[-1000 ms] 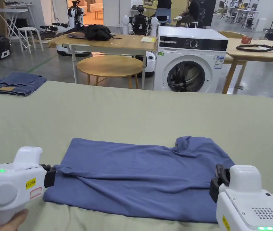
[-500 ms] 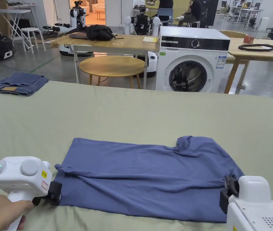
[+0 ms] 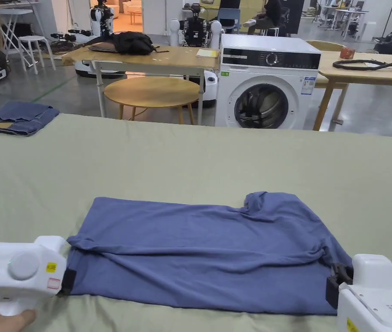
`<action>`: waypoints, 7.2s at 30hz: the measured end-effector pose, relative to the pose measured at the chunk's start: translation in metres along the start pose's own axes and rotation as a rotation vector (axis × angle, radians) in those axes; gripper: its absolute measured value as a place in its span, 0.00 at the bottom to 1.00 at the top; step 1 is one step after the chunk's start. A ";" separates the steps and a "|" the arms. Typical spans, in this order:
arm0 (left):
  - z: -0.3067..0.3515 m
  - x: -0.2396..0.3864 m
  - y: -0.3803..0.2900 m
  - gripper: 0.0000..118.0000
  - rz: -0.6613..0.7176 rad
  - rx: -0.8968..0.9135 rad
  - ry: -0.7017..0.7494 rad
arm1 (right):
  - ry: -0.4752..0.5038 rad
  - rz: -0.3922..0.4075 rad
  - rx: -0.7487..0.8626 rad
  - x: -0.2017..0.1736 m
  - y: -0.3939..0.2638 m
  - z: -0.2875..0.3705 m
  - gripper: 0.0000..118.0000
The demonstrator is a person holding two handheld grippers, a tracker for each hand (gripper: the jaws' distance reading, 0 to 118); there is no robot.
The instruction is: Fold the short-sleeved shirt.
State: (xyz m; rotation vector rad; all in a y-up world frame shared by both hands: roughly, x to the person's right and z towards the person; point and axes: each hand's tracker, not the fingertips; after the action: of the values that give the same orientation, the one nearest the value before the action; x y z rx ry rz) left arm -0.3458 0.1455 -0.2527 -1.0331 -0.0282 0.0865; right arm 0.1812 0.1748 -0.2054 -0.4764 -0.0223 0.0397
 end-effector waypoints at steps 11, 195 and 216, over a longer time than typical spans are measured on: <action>0.017 -0.008 -0.011 0.00 0.023 0.047 -0.033 | -0.005 -0.023 -0.404 0.073 0.001 -0.090 0.55; 0.065 -0.047 -0.133 0.00 -0.066 0.043 -0.051 | 0.036 0.109 -0.558 0.048 -0.082 0.036 0.00; 0.111 0.035 -0.067 0.31 -0.065 0.566 -0.046 | -0.081 0.015 0.033 -0.013 -0.005 0.049 0.61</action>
State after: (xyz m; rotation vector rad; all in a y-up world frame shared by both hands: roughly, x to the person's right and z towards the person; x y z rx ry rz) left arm -0.3138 0.2099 -0.1392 -0.4641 -0.0743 0.0545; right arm 0.1670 0.1926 -0.1600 -0.4415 -0.0975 0.0736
